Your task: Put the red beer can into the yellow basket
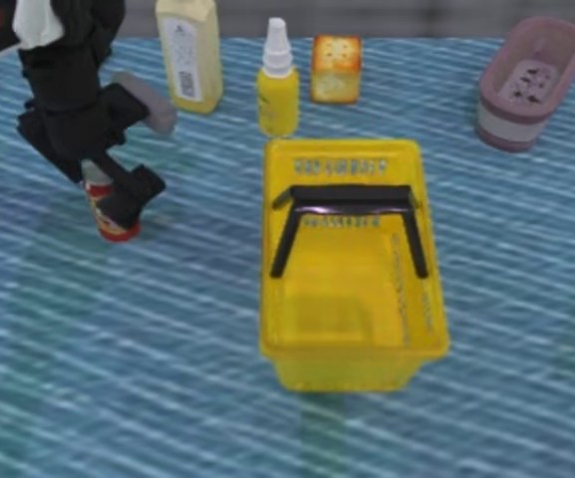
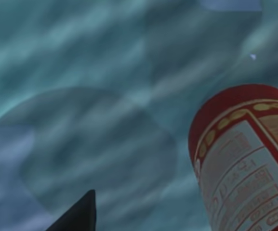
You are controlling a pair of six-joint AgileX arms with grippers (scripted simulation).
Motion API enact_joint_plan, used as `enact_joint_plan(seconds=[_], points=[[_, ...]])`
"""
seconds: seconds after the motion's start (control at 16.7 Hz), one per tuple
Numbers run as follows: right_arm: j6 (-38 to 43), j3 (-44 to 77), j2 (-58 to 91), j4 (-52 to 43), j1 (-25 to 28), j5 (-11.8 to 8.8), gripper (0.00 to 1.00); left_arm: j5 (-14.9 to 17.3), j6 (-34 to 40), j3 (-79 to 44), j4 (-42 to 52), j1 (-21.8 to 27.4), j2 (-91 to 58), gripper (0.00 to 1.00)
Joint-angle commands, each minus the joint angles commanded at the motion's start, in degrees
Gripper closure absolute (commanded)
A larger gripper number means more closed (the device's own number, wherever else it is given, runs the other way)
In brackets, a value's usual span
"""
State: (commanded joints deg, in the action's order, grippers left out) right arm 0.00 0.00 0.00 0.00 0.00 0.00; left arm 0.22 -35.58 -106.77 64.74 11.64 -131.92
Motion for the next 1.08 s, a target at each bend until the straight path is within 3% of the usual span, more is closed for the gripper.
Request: enact_joint_plan(seconds=[0.18,0.96,1.08], points=[[0.00,0.00,0.00,0.00,0.00,0.00,0.00,0.00,0.00,0.00,0.00,0.00,0.00,0.00],[0.00,0.00,0.00,0.00,0.00,0.00,0.00,0.00,0.00,0.00,0.00,0.00,0.00,0.98],[0.00,0.00,0.00,0.00,0.00,0.00,0.00,0.00,0.00,0.00,0.00,0.00,0.00,1.00]])
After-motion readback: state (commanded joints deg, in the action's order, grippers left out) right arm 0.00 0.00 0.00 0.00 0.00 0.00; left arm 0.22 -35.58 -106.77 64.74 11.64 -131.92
